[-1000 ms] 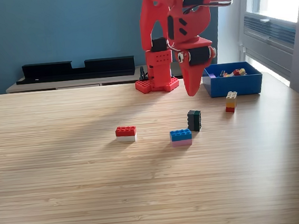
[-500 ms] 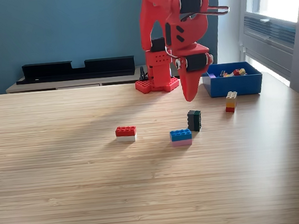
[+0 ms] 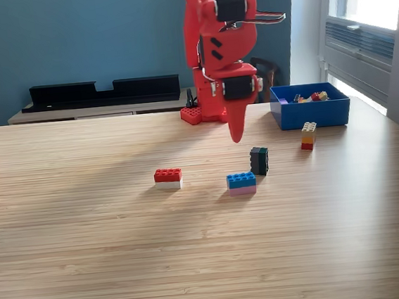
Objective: Grasp a lego block and put it in the bin.
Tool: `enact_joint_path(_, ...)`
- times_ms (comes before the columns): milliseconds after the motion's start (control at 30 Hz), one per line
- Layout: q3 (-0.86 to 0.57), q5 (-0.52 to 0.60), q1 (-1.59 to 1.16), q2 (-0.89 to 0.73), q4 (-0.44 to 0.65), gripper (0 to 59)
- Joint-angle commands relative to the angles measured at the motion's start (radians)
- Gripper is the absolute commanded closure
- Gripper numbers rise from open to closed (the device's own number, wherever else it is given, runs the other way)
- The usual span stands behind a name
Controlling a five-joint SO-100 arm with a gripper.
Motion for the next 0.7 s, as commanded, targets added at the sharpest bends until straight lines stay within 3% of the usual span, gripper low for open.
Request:
enact_joint_path(33, -0.032, 0.025, 0.135, 0.106, -0.061, 58.3)
enact_joint_path(267, -0.124, -0.038, 0.235, 0.092, -0.092, 57.2)
enact_joint_path(467, -0.143, -0.156, 0.247, 0.091, -0.087, 36.7)
enact_joint_path(567, -0.14, -0.195, 0.247, 0.089, -0.086, 32.5)
enact_joint_path(700, -0.156, -0.209, 0.245, 0.087, -0.086, 31.1)
